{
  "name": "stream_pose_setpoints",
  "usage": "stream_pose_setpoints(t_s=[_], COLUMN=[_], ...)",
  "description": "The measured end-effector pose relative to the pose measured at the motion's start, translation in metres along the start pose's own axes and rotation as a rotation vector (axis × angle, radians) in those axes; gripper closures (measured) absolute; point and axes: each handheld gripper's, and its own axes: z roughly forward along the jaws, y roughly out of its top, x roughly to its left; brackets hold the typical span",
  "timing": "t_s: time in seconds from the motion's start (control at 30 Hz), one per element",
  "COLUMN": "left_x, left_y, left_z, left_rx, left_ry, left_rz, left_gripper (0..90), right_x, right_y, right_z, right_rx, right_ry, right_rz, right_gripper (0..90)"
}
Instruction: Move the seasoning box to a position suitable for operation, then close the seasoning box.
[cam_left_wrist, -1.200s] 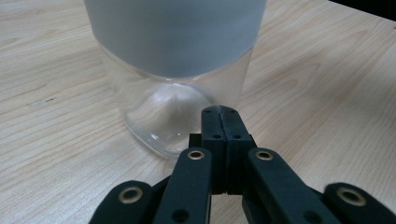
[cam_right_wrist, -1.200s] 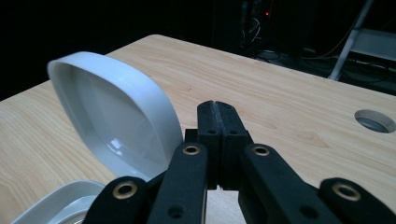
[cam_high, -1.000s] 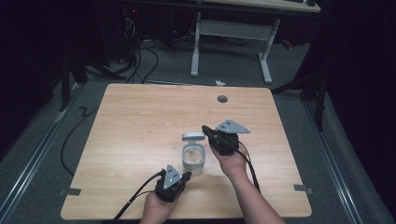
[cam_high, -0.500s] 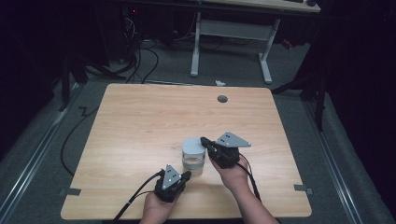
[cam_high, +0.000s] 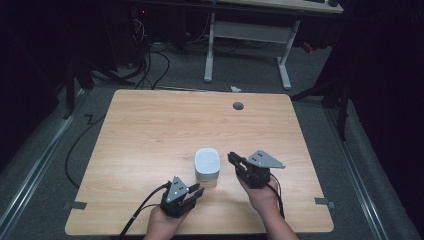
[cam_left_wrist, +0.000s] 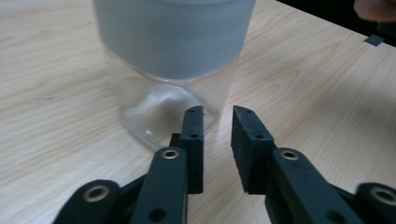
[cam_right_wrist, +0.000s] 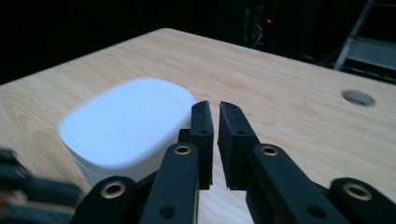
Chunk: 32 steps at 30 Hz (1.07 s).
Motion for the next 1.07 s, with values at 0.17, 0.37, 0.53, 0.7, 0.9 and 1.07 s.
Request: stream_pose_setpoints(t_s=[0.17,0.37,0.53,0.7,0.9,1.07], left_x=[0.041,0.089,0.097,0.096,0.101,0.099], left_y=[0.03,0.038,0.043,0.04,0.045,0.044], left_z=[-0.024,-0.049,-0.05,-0.055,-0.066,-0.068], left_rx=[-0.02,-0.045,-0.078,-0.087,-0.119,-0.113], left_ry=[0.052,0.178,0.206,0.213,0.228,0.24], left_rz=[0.006,-0.02,-0.042,-0.023,-0.051,-0.013], left_gripper=[57.4,51.7,49.8,48.7,48.7,48.8], right_x=[-0.031,-0.059,-0.063,-0.061,-0.067,-0.064], right_y=[-0.03,-0.066,-0.082,-0.087,-0.091,-0.089], right_z=[-0.012,-0.031,-0.048,-0.054,-0.054,-0.049], right_rx=[0.028,0.044,0.063,0.103,0.096,0.102], right_ry=[-0.075,-0.179,-0.221,-0.237,-0.246,-0.234], right_rz=[0.077,0.133,0.147,0.078,0.1,0.079], right_gripper=[70.0,58.6,52.2,46.6,44.9,44.7])
